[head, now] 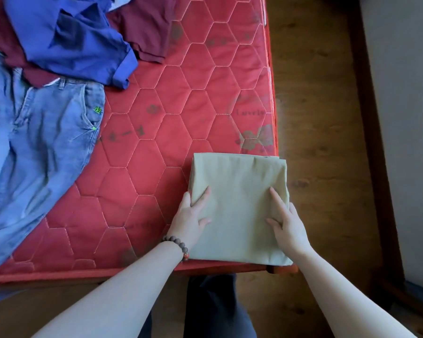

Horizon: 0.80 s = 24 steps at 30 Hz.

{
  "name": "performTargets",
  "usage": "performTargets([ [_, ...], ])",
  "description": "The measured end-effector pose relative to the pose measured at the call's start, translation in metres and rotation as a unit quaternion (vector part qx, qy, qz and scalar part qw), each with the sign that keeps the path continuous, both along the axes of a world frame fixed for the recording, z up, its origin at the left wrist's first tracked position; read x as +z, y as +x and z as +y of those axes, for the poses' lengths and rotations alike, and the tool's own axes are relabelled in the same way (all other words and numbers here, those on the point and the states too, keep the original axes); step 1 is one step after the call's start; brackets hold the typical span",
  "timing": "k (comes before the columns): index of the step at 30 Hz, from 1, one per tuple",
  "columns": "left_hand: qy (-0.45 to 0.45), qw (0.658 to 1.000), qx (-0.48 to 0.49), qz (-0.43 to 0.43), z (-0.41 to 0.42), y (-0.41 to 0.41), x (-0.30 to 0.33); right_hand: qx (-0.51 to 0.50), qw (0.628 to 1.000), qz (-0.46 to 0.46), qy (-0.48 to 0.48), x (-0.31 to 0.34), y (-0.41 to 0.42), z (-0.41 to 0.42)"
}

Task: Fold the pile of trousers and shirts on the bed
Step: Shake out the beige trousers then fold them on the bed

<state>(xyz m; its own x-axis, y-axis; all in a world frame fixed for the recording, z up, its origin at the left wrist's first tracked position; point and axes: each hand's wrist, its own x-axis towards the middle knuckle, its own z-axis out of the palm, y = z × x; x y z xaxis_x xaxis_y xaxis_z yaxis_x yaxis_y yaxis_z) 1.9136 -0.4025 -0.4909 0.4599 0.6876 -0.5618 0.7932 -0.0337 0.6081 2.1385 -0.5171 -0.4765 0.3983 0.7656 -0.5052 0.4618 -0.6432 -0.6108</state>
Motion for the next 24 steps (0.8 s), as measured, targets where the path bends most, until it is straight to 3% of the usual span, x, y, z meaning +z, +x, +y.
performTargets([
  [4,-0.024,0.999,-0.031,0.014,0.011,0.0,0.001,-0.004,1.0,0.0,-0.016,-0.004,0.002,0.001],
  [8,0.018,0.997,-0.068,0.028,0.009,-0.004,0.005,-0.021,1.0,-0.02,-0.009,0.001,-0.007,-0.006],
  [9,0.055,0.992,-0.097,0.065,0.009,-0.003,0.006,-0.015,0.999,-0.045,-0.027,0.001,-0.009,-0.006],
  [11,0.16,0.97,-0.133,0.129,0.008,0.0,0.01,0.054,0.973,-0.208,-0.083,0.001,-0.011,-0.005],
  [13,0.247,0.95,-0.147,0.12,0.008,0.006,0.015,0.125,0.926,-0.346,-0.077,0.002,-0.014,0.001],
  [15,0.313,0.926,-0.189,0.09,0.008,0.012,0.014,0.186,0.911,-0.369,-0.01,0.003,-0.018,0.01],
  [17,0.314,0.913,-0.235,0.111,0.015,0.023,0.007,0.226,0.898,-0.378,0.001,-0.005,-0.018,0.022],
  [24,0.208,0.934,-0.224,0.185,0.046,0.033,-0.033,0.227,0.907,-0.344,-0.083,-0.04,-0.005,0.041],
])
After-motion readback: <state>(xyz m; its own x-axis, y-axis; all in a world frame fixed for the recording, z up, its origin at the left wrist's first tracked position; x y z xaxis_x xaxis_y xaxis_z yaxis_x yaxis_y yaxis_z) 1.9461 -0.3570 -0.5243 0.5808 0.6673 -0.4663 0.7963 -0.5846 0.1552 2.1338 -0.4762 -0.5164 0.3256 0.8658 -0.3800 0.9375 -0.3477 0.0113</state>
